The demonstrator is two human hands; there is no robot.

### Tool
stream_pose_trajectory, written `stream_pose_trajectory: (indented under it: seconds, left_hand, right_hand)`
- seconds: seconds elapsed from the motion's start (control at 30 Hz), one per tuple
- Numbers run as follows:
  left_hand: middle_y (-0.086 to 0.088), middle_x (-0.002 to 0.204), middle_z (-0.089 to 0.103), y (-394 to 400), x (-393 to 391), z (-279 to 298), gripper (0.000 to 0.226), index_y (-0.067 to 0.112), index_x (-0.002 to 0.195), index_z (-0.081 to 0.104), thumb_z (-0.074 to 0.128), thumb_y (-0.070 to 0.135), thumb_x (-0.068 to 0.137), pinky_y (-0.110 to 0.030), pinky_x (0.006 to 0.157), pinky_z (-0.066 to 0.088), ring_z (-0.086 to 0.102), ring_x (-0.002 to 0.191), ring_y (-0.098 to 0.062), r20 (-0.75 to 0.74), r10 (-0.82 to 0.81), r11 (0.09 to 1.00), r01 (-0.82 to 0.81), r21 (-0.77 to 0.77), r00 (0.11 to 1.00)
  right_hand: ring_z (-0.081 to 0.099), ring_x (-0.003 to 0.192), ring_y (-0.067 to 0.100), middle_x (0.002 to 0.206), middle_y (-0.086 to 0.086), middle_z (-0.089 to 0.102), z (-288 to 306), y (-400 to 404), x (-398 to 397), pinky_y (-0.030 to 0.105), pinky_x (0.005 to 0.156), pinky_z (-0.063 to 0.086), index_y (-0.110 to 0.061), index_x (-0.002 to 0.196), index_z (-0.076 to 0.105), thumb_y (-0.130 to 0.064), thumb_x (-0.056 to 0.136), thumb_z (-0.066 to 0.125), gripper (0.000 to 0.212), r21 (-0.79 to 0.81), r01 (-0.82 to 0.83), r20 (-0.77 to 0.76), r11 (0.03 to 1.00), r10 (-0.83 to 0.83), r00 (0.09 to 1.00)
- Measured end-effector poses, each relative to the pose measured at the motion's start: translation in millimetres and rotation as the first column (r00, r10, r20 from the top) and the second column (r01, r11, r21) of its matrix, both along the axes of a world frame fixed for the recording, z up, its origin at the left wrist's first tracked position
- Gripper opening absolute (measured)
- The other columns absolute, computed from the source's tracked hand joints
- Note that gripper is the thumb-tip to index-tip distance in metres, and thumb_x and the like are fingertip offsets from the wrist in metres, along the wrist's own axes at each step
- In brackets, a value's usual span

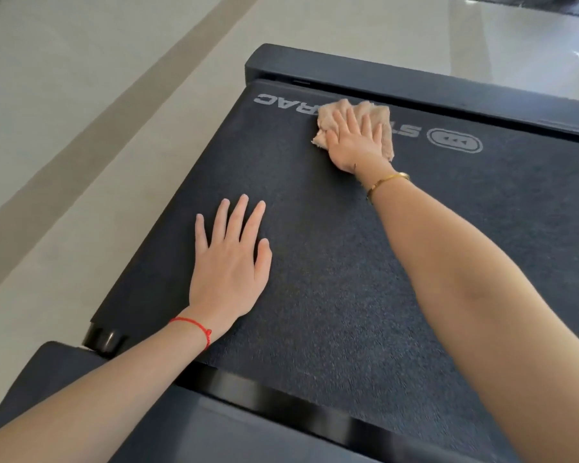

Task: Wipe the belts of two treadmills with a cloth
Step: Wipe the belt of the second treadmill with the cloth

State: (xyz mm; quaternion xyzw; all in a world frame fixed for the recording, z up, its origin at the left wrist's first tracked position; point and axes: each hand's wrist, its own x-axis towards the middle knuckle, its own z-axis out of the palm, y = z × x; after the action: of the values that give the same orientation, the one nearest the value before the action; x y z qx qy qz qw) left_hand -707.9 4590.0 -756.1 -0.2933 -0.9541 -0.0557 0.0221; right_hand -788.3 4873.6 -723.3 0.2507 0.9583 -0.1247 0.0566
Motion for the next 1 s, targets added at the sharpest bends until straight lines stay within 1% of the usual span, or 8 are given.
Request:
stream_pose_trajectory:
  seconds: [0.2,0.37,0.43,0.57,0.63,0.87,0.93,1.0]
  left_hand:
    - [0.000,0.167,0.015,0.3,-3.3,-1.8,0.063,0.029,0.160,0.010,0.007,0.047,0.099,-0.057,0.122,0.014,0.009,0.154,-0.024,-0.016,0.002,1.000,-0.002,-0.012,1.000]
    - [0.000,0.167,0.014,-0.9,-2.6,-0.6,0.065,0.029,0.160,0.011,0.005,0.047,0.098,-0.057,0.122,0.014,0.009,0.154,-0.023,-0.013,-0.002,1.000,0.001,-0.019,1.000]
    - [0.001,0.167,0.013,-1.6,-2.2,0.1,0.065,0.029,0.160,0.010,0.004,0.047,0.097,-0.057,0.122,0.013,0.008,0.154,-0.023,-0.009,-0.004,1.000,0.004,-0.017,1.000]
    - [0.000,0.167,0.013,-1.1,-2.2,-0.6,0.063,0.029,0.160,0.012,0.007,0.046,0.099,-0.057,0.123,0.012,0.008,0.154,-0.024,0.002,0.000,1.000,0.000,0.001,1.000]
    - [0.000,0.167,0.014,-1.0,-2.3,-1.7,0.059,0.028,0.160,0.013,0.012,0.043,0.102,-0.057,0.122,0.012,0.008,0.154,-0.024,0.005,-0.003,1.000,0.003,0.008,1.000]
    - [0.000,0.166,0.016,-1.3,-0.3,-0.6,0.060,0.028,0.159,0.015,0.020,0.043,0.101,-0.057,0.123,0.011,0.008,0.154,-0.024,0.007,-0.007,0.999,0.007,0.037,1.000]
    - [0.000,0.166,0.016,-1.9,-0.2,-0.8,0.059,0.028,0.159,0.016,0.022,0.042,0.102,-0.057,0.123,0.010,0.008,0.154,-0.024,0.009,-0.016,0.999,0.015,0.043,1.000]
    - [0.000,0.167,0.015,-2.1,-2.1,-0.9,0.059,0.028,0.159,0.015,0.022,0.043,0.103,-0.056,0.123,0.009,0.008,0.154,-0.024,0.013,-0.016,0.999,0.015,0.044,1.000]
  right_hand:
    - [-0.010,0.152,0.030,0.166,-0.002,-0.008,-0.4,-58.7,-53.4,0.049,0.121,-0.009,-0.026,0.158,-0.002,-0.039,0.106,0.012,0.055,0.010,-0.227,-0.010,0.974,0.227,0.974]
    - [-0.006,0.152,0.027,0.166,-0.004,-0.003,-8.0,-53.5,-9.6,0.044,0.121,-0.009,-0.032,0.158,0.001,-0.044,0.106,0.014,0.054,0.027,-0.380,-0.057,0.925,0.381,0.923]
    - [-0.006,0.152,0.027,0.166,-0.005,-0.004,-9.9,-24.2,18.1,0.042,0.121,-0.009,-0.032,0.157,0.000,-0.045,0.106,0.014,0.055,0.043,-0.305,-0.063,0.951,0.307,0.950]
    - [-0.008,0.152,0.029,0.166,-0.003,-0.008,-6.3,37.6,72.2,0.047,0.122,-0.009,-0.031,0.157,-0.002,-0.046,0.105,0.013,0.056,0.041,0.029,-0.013,0.999,-0.029,1.000]
    - [-0.008,0.152,0.030,0.166,-0.003,-0.008,-4.9,35.4,88.0,0.049,0.121,-0.009,-0.031,0.158,-0.001,-0.044,0.105,0.013,0.056,0.030,0.065,-0.016,0.997,-0.065,0.998]
    - [-0.009,0.152,0.026,0.165,-0.007,-0.004,-16.3,-74.4,150.0,0.046,0.122,-0.009,-0.034,0.157,0.003,-0.044,0.106,0.017,0.054,0.056,-0.364,-0.104,0.930,0.368,0.924]
    - [-0.009,0.151,0.019,0.165,-0.012,-0.003,-17.7,-78.2,176.8,0.041,0.121,-0.012,-0.039,0.156,0.003,-0.047,0.105,0.016,0.053,0.040,-0.424,-0.121,0.905,0.426,0.897]
    - [-0.009,0.151,0.018,0.164,-0.013,-0.003,-16.1,-58.3,197.4,0.038,0.120,-0.013,-0.040,0.156,0.003,-0.046,0.105,0.018,0.053,0.040,-0.373,-0.131,0.927,0.375,0.918]
